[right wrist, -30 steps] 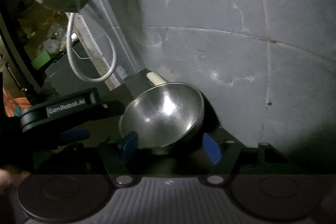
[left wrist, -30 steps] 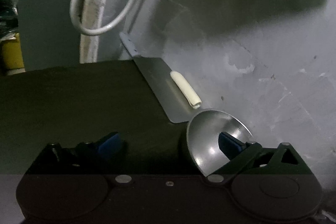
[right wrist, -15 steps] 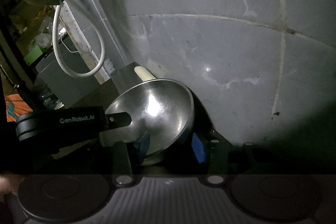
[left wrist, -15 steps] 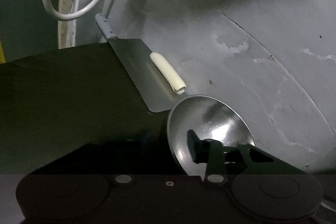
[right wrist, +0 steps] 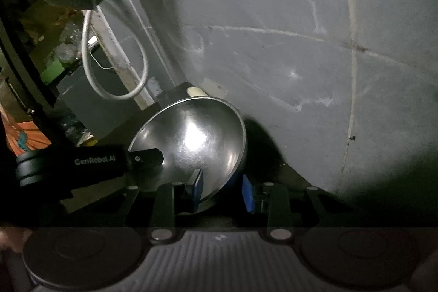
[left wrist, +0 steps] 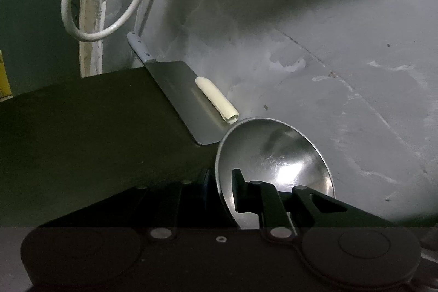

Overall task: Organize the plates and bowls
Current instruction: 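Close both grippers on the rim of the steel pot, then lift the steel pot with both grippers and carry it toward the plate stack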

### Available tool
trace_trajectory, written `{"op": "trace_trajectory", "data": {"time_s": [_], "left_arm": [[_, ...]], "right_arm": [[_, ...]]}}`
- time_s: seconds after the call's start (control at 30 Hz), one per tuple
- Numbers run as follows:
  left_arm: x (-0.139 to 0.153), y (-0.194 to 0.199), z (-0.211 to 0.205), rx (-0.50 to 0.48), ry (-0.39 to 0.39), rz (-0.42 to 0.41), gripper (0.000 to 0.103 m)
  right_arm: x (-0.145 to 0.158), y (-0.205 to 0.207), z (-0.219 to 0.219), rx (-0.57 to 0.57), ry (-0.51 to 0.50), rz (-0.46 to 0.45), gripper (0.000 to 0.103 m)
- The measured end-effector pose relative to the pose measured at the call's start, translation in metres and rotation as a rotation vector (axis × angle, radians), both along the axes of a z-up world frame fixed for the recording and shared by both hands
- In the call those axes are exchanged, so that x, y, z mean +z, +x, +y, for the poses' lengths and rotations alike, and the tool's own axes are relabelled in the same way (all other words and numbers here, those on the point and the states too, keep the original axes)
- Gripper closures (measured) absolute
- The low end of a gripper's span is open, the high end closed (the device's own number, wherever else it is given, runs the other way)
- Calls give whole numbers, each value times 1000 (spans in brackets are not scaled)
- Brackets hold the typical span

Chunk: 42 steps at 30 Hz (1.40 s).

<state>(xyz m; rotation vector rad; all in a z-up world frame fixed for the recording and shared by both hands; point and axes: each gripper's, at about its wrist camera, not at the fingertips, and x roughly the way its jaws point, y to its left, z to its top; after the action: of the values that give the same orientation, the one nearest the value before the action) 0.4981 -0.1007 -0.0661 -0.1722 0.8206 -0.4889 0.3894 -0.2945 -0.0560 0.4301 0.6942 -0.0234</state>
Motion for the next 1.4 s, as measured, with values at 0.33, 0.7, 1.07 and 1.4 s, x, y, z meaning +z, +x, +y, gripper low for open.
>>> {"op": "trace_trajectory", "data": {"time_s": [0.33, 0.7, 1.07, 1.4], "left_arm": [[30, -41, 20, 15, -18, -49, 85], [53, -103, 38, 18, -31, -62, 85], [54, -168, 45, -1, -25, -16, 85], [52, -216, 47, -53, -10, 35, 85]], "right_arm": [[28, -36, 9, 34, 12, -49, 69], [50, -92, 17, 79, 7, -64, 69], [57, -148, 18, 126, 2, -38, 69], [46, -200, 14, 176, 24, 48, 69]]}}
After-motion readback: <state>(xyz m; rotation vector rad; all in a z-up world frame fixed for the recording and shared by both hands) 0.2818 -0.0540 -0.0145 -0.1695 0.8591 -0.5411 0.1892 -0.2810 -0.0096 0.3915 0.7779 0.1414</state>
